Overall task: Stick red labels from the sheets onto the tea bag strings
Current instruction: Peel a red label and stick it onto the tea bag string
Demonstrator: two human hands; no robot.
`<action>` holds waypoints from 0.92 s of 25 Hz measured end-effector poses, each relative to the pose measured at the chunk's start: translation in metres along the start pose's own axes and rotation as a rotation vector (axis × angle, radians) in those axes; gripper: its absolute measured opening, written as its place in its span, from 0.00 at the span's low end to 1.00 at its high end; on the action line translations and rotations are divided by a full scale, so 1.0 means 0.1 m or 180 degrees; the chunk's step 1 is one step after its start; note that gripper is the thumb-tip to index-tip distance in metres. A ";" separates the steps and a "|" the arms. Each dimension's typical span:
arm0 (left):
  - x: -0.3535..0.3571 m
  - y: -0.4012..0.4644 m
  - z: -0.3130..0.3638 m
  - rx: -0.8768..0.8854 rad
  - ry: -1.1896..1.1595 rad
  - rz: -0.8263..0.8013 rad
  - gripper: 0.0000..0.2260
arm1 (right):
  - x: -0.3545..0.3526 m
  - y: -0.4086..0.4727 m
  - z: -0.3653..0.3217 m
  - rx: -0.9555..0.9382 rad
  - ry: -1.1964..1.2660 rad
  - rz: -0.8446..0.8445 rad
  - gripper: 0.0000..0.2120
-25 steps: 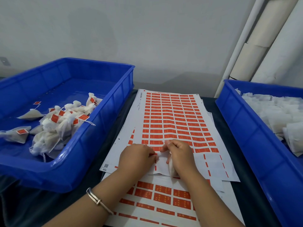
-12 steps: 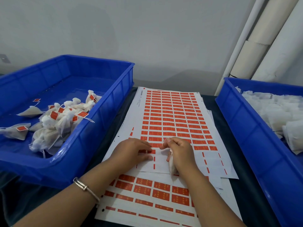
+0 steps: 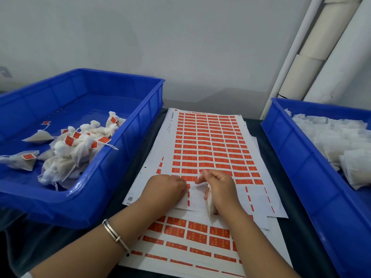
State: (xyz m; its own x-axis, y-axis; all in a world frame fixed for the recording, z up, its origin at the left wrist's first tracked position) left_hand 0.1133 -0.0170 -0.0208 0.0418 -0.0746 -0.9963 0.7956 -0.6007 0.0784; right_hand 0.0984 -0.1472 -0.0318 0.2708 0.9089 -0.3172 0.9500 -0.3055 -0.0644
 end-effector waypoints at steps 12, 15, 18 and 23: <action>0.12 -0.07 -0.25 -0.0558 -0.0887 -0.0577 0.30 | 0.15 0.06 -0.12 -0.0453 -0.2920 -0.1157 0.30; 0.05 -0.07 -0.26 -0.0677 -0.1052 -0.0229 0.26 | 0.12 0.09 -0.12 -0.0392 -0.2757 -0.1012 0.28; 0.06 -0.11 -0.31 -0.0899 -0.1655 0.0014 0.23 | 0.09 0.10 -0.11 -0.0255 -0.2580 -0.0891 0.27; 0.05 -0.02 -0.46 -0.1069 -0.1649 -0.0157 0.26 | 0.09 0.05 -0.03 -0.0025 -0.2320 -0.1029 0.31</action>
State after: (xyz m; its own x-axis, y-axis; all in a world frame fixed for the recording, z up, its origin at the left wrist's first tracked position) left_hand 0.1397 0.0211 -0.0271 -0.2318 -0.4806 -0.8458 0.9394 -0.3363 -0.0663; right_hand 0.1060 -0.1398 -0.0319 -0.1857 0.5366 -0.8231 0.9659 -0.0540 -0.2530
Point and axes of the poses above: each hand's wrist, its own y-axis towards the middle knuckle, its own x-axis out of the palm, z = x × y, the point moved 9 cm from there along y, towards the middle knuckle, and after that the axes turned 2 degrees about x, right-handed, at the moved point
